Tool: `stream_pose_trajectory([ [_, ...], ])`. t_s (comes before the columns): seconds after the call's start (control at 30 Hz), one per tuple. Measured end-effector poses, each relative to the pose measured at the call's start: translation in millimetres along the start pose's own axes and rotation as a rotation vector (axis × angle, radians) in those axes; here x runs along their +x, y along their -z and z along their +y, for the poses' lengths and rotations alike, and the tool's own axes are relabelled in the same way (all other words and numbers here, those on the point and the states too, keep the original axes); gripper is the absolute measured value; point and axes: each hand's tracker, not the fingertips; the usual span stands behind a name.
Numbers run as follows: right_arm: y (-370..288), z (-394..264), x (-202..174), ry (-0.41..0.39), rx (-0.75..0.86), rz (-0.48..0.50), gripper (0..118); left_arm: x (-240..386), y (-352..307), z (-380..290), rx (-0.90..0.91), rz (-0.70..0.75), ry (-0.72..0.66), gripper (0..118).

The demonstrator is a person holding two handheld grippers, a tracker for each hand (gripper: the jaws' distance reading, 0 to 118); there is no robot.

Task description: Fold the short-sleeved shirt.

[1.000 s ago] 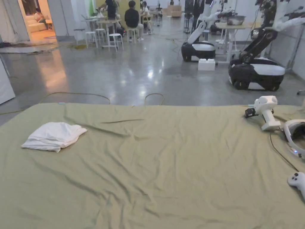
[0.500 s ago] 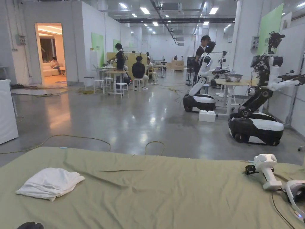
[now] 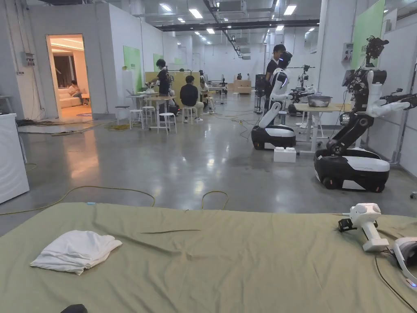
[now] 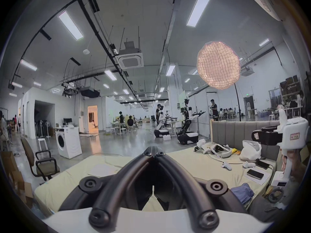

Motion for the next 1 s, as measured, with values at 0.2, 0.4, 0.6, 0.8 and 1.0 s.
stream_pose_trajectory([
  [0.2,6,-8,9,-0.026,-0.043,-0.073,0,-24,6,-14,-0.096,0.011,-0.128,0],
  [0.4,5,-19,13,-0.028,-0.076,-0.049,0,-60,28,-59,-0.326,0.008,-0.238,0],
  [0.6,6,-33,22,0.089,-0.173,0.047,0,-132,62,-189,-0.661,-0.057,-0.635,93],
  [0.8,17,-64,36,0.121,-0.251,0.038,0,-164,83,-311,-0.909,-0.023,-0.837,93],
  [1.0,19,-66,43,0.167,-0.299,0.005,0,-171,105,-365,-0.906,-0.063,-1.124,92],
])
